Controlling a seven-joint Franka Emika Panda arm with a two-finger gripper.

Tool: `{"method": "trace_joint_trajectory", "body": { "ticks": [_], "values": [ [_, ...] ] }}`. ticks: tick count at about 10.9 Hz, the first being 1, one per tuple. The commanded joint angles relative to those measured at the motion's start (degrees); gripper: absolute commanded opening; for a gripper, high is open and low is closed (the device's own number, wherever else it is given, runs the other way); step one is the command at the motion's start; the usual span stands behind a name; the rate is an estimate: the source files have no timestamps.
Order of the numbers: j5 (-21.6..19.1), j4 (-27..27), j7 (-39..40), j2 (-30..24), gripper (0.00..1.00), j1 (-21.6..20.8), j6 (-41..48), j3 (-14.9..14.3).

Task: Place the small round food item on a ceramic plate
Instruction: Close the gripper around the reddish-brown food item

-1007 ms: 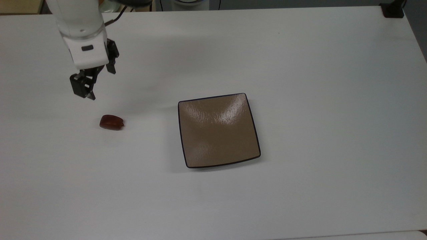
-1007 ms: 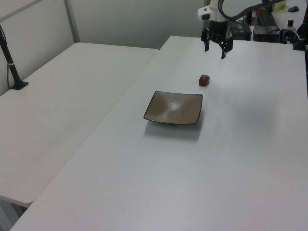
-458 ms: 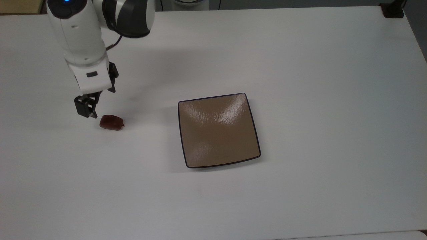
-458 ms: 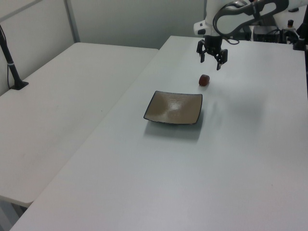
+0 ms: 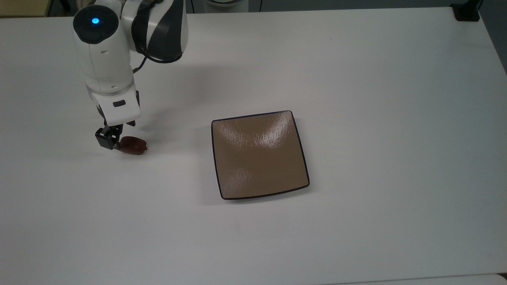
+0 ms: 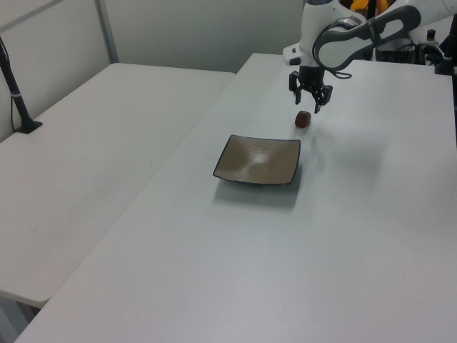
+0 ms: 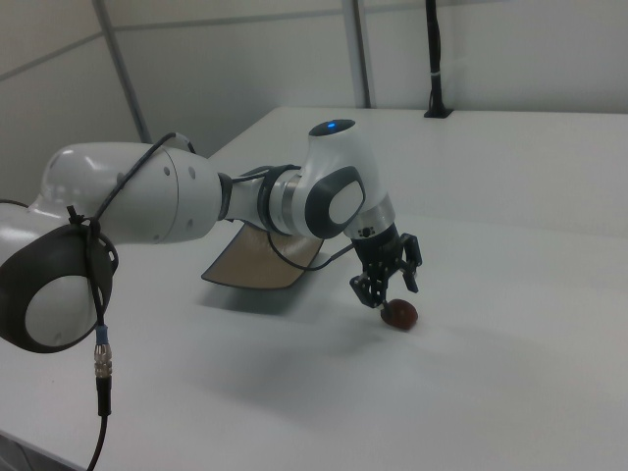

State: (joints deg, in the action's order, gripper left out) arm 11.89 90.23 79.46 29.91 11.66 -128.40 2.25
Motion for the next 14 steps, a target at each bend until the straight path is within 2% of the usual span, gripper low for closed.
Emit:
{"method": "trace_joint_trajectory", "body": {
  "ticks": [1,6,9,10,12,13,14],
  "values": [
    [2.3,-0.3,0.7,0.9,0.54,-0.2,-1.9,0.2],
    [4.3,-0.3,0.6,2.2,0.51,-0.4,-2.0,0.4],
    [4.6,-0.2,0.6,2.6,0.42,-0.4,-2.1,0.5],
    [4.7,-0.1,0.6,2.7,0.37,-0.4,-2.1,0.5],
    [5.2,0.4,0.6,2.9,0.14,-0.4,-2.1,0.6],
    [5.2,0.4,0.5,2.9,0.06,-0.4,-2.0,0.6],
    [4.9,0.3,0.3,2.7,0.06,-0.4,-1.9,0.7]
  ]
}}
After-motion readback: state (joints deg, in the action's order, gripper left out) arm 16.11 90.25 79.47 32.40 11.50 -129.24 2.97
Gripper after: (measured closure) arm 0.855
